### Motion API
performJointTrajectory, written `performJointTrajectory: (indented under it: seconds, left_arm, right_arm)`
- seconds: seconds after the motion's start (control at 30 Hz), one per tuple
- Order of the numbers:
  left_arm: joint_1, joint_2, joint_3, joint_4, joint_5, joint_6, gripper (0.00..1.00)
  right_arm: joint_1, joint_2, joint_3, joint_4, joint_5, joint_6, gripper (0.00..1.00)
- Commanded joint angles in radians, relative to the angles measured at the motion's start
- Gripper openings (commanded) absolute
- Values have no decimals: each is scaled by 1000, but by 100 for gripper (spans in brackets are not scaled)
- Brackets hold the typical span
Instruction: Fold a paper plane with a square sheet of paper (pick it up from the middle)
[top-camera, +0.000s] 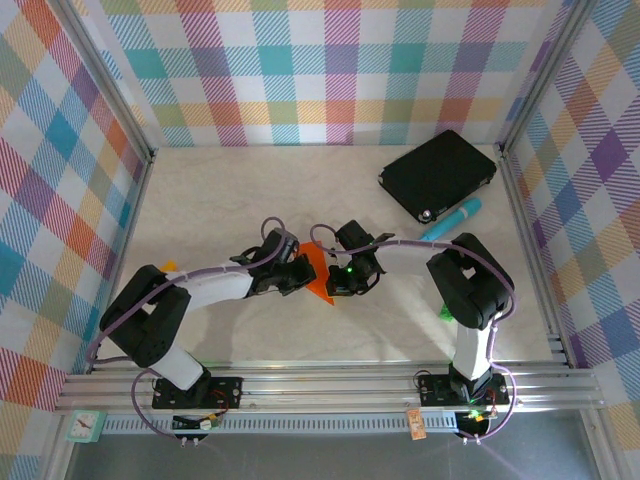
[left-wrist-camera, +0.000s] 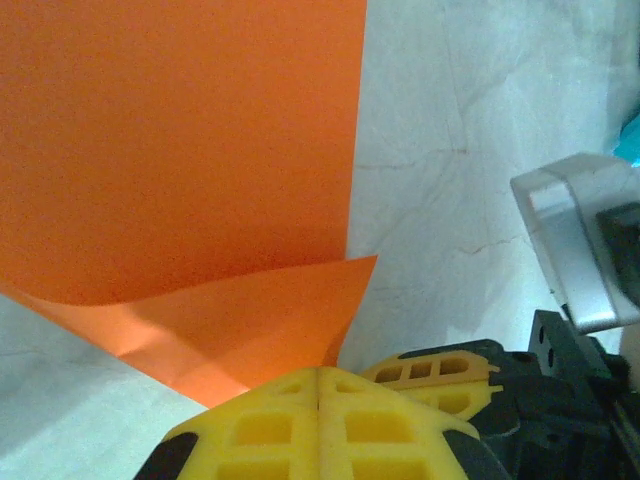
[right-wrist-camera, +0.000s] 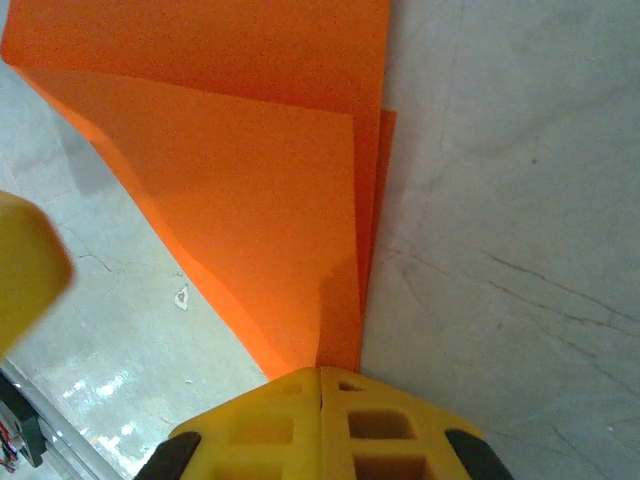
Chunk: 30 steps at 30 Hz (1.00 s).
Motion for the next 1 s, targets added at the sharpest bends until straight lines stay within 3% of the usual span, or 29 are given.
performJointTrajectory:
  seconds: [0.0,0.3,0.73,0.97]
  left_arm:
    - [-18,38,-26,73,23,-16,0]
    - [-23,115,-37,153,54,-33,0]
    - [-16,113,-59,56,-95,-27,0]
    - [34,77,-102,143,-66,-10,2]
  right_arm:
    - [6,56,-16,-64,52,19,0]
    - [6,67,-23,-97,62,19,0]
    - [5,114,-27,-195,166,25,0]
    - [-2,123,-63,-210,221,39,0]
